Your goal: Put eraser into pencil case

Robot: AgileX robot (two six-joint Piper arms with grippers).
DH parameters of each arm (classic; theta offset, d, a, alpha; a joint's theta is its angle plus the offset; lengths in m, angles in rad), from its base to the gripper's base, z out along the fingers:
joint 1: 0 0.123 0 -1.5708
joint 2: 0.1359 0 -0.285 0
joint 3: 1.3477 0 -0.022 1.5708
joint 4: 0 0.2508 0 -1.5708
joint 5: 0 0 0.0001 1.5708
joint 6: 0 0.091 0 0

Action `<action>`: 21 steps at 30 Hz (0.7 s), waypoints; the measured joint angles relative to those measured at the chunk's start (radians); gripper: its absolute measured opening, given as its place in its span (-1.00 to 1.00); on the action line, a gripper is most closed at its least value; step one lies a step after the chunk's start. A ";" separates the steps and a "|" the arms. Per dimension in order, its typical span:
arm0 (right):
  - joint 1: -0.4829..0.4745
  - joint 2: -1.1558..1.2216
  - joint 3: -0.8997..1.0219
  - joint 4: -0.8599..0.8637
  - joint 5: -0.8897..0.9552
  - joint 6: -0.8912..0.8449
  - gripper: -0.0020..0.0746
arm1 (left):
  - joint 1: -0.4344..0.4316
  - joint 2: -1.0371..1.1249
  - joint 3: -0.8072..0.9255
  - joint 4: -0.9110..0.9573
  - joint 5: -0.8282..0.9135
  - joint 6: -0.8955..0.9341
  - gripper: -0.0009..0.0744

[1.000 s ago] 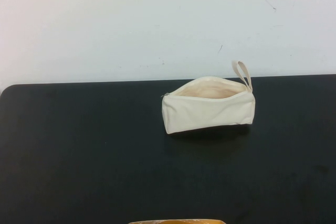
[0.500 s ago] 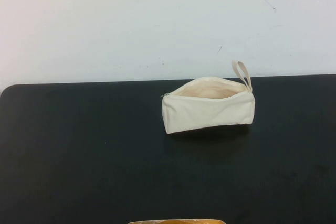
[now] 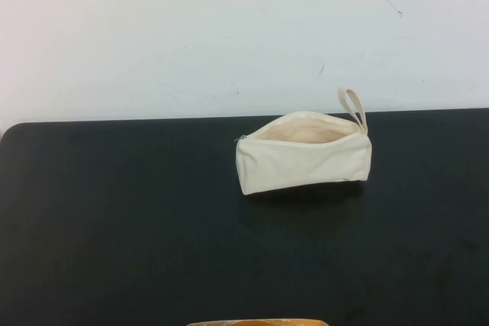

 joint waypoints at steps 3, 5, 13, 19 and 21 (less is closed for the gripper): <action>0.048 0.000 0.000 -0.035 0.000 0.060 -0.95 | 0.000 0.000 0.000 0.000 0.000 0.000 -0.98; 0.059 0.000 0.000 -0.048 0.000 0.084 -0.95 | 0.000 0.000 0.000 0.000 0.000 0.000 -0.98; 0.063 0.000 0.000 -0.063 0.000 0.104 -0.95 | 0.000 0.000 0.000 0.000 0.000 0.000 -0.98; 0.063 0.000 0.000 -0.072 0.002 0.106 -0.95 | 0.000 0.000 0.000 0.000 0.000 0.000 -0.98; 0.063 0.000 0.000 -0.072 0.002 0.106 -0.95 | 0.000 0.000 0.000 0.000 0.000 0.000 -0.98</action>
